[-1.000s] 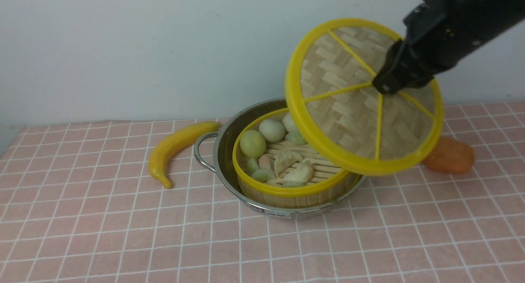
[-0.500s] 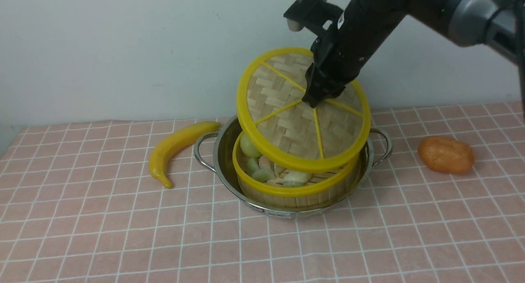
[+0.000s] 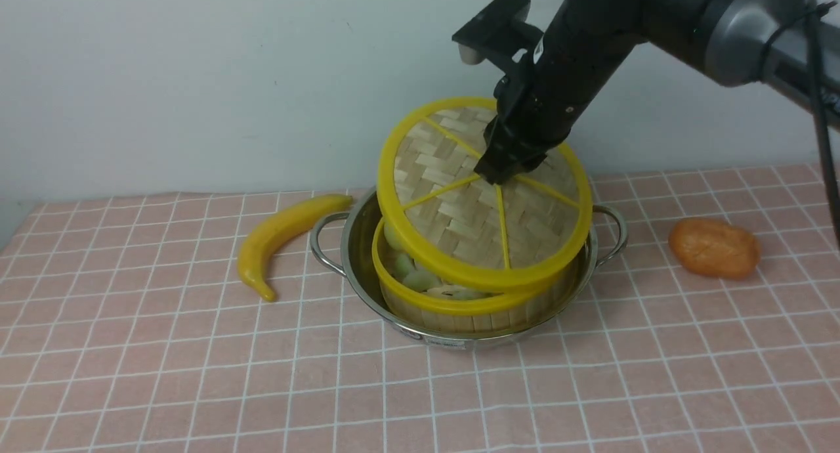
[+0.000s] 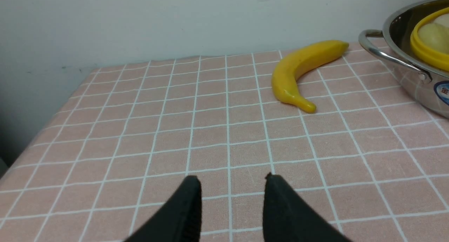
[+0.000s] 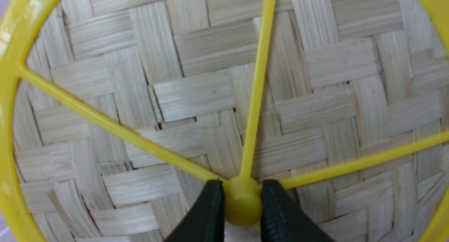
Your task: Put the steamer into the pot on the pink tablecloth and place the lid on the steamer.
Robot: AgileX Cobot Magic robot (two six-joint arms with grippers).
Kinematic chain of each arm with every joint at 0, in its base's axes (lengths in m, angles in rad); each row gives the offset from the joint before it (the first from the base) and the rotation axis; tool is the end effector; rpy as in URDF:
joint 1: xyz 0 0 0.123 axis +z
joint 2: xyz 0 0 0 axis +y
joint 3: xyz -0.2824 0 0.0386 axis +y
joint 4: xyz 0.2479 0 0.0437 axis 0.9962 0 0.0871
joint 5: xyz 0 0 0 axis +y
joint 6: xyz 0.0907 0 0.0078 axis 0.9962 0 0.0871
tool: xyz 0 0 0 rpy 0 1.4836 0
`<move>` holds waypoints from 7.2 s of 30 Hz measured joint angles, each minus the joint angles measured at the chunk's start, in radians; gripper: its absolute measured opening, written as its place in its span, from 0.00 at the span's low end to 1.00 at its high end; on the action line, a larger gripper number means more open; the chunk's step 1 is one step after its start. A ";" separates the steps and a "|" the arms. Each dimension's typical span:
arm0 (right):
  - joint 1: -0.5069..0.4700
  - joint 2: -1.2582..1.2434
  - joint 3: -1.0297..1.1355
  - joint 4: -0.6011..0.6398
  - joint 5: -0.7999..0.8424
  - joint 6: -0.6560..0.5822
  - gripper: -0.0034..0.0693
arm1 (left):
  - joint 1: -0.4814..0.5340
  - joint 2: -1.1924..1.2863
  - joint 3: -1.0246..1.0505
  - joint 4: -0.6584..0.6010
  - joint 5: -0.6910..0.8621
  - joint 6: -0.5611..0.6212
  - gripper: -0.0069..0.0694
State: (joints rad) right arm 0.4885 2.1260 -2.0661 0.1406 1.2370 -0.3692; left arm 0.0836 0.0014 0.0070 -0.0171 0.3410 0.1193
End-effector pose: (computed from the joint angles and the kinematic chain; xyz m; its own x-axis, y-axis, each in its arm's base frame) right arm 0.4038 0.2283 0.2871 -0.6217 -0.6866 -0.3770 -0.7424 0.6699 0.0043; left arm 0.0537 0.0040 0.1799 -0.2649 0.0812 -0.9608 -0.0510 0.9939 0.0980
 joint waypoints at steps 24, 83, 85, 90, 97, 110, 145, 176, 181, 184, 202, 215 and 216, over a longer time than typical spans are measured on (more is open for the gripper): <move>0.010 0.013 0.004 0.027 -0.032 -0.059 0.25 | 0.000 0.000 0.000 0.000 0.000 0.000 0.41; 0.010 0.105 0.001 0.120 -0.187 -0.206 0.25 | 0.000 0.000 0.000 0.000 0.000 0.000 0.41; 0.010 0.113 0.001 0.125 -0.194 -0.215 0.25 | 0.000 0.000 0.000 0.000 0.000 0.000 0.41; 0.010 0.126 0.001 0.129 -0.199 -0.219 0.25 | 0.000 0.000 0.000 0.000 0.000 0.000 0.41; 0.010 0.146 -0.008 0.139 -0.204 -0.219 0.25 | 0.000 0.000 0.000 0.000 0.000 0.000 0.41; 0.010 0.082 -0.006 0.143 -0.216 -0.157 0.51 | 0.000 0.000 0.000 0.001 0.000 0.000 0.41; 0.010 -0.495 0.455 0.260 -0.105 0.125 0.04 | 0.000 0.000 0.000 0.001 0.000 0.000 0.41; -0.451 -2.094 2.041 0.142 -0.963 0.128 0.16 | 0.000 0.000 0.000 0.001 0.000 0.000 0.41; -0.451 -2.122 2.073 0.142 -0.956 0.133 0.18 | 0.000 -0.002 0.000 0.001 0.000 0.000 0.41; -0.451 -2.122 2.073 0.142 -0.912 0.142 0.18 | 0.000 -0.002 0.000 0.001 -0.001 0.000 0.41; -0.451 -2.122 2.074 0.159 -0.886 0.151 0.24 | 0.000 -0.002 0.000 0.001 -0.001 0.000 0.41; -0.451 -2.122 2.074 0.165 -0.886 0.151 0.30 | 0.000 -0.002 0.000 0.001 -0.001 0.000 0.41; -0.451 -2.122 2.074 0.165 -0.886 0.151 0.31 | 0.000 -0.002 0.000 0.001 -0.001 0.000 0.41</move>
State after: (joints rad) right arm 0.0373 0.0041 0.0077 0.3055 0.3508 -0.2177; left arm 0.0836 -0.0004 0.0070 -0.0160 0.3401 0.1193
